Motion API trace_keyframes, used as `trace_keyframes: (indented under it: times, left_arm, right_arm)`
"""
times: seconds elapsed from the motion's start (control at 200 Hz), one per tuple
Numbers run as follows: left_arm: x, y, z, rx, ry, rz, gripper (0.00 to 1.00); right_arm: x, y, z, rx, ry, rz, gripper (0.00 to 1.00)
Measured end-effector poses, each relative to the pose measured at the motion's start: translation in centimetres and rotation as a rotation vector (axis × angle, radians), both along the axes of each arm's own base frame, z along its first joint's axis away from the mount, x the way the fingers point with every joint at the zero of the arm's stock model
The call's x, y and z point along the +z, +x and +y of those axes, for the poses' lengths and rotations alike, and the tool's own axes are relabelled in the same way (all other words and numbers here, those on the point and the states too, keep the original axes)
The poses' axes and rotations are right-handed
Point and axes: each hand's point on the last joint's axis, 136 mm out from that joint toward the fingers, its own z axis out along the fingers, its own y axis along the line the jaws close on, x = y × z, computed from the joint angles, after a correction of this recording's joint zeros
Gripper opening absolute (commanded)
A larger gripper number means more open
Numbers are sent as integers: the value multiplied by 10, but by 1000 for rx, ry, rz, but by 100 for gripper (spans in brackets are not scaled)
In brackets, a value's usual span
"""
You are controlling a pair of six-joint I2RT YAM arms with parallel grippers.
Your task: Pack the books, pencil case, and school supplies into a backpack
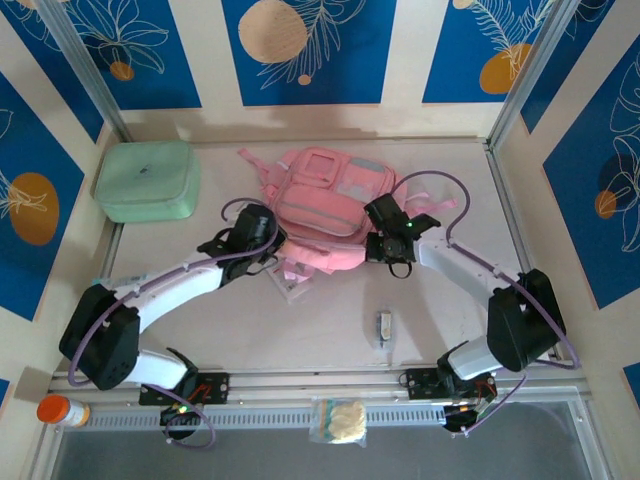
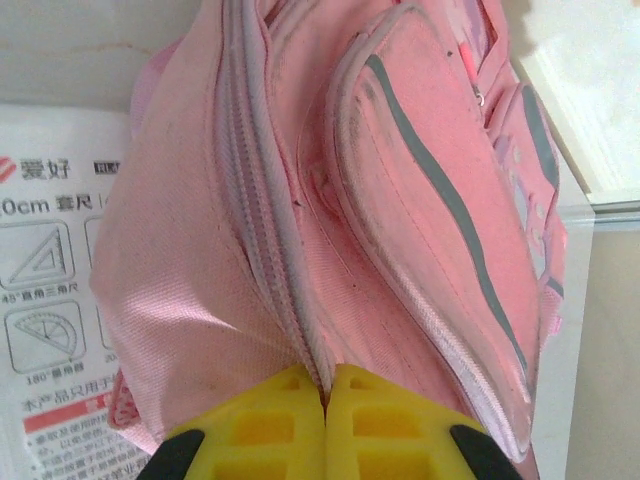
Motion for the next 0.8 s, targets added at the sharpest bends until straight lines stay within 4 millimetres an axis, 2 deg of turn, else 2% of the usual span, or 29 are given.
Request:
trace_keyframes:
  times: [0.32,0.615,0.8]
  left_arm:
    - [-2,6,11,-48,7,14,0]
    - [-8,6,7,-99,31,26,0]
    - [-7,22,-4,-141,59,16,0]
  right_arm:
    - [-20,43,-32,-102,-5,40,0]
    - [-18,55,-45,-101,50,34,0]
    - [-23,65,-53,-93,103,45,0]
